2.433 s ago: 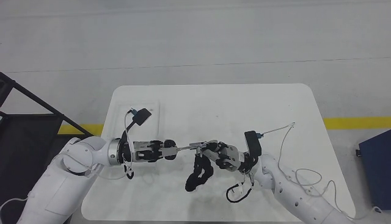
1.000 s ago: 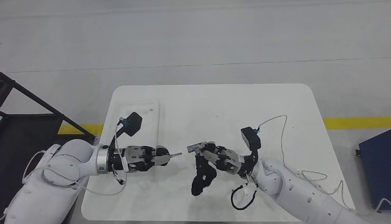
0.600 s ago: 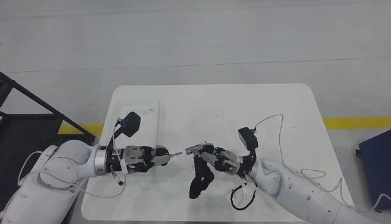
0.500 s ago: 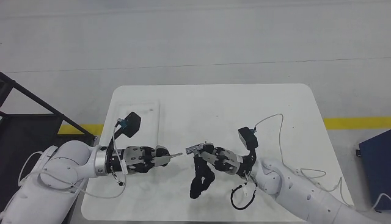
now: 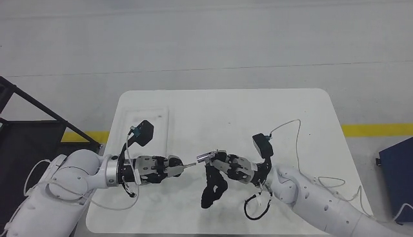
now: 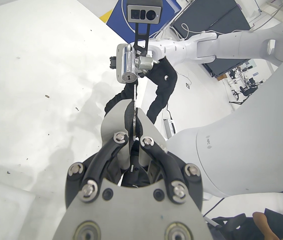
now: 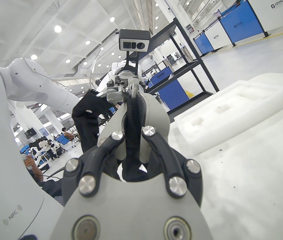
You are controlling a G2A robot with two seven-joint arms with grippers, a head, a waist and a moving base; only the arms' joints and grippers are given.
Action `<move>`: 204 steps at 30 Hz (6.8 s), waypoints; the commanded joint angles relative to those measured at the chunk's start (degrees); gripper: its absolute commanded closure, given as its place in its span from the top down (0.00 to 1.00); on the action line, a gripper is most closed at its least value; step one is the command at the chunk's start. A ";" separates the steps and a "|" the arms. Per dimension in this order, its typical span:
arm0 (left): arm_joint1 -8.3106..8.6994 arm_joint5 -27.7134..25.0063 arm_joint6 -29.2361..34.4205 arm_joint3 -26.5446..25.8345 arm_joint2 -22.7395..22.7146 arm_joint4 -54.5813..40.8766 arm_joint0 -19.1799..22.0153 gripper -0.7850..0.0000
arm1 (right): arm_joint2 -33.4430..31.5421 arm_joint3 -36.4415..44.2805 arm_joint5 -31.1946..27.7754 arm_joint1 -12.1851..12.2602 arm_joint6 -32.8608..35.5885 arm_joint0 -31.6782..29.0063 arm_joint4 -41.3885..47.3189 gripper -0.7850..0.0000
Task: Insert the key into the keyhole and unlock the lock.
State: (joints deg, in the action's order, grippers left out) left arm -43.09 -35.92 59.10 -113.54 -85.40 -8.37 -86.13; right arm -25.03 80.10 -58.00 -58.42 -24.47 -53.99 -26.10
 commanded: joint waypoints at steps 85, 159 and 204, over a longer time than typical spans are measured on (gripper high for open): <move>-0.19 2.45 -1.69 -0.90 2.03 2.26 1.37 0.00 | -0.14 -0.35 0.00 -0.05 -0.94 -0.32 -1.34 0.00; -0.93 7.07 -13.93 -8.20 2.65 22.93 -0.84 1.00 | -0.49 0.13 0.63 -0.09 -0.80 -0.74 -0.91 0.00; -1.12 2.92 -13.88 -3.00 -0.66 13.62 -3.37 0.45 | -9.54 1.14 0.00 -5.35 11.34 -8.01 6.10 0.00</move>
State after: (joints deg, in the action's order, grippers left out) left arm -44.23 -32.92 45.25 -116.50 -85.88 5.49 -89.36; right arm -34.42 81.22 -58.00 -63.72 -13.25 -61.93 -20.00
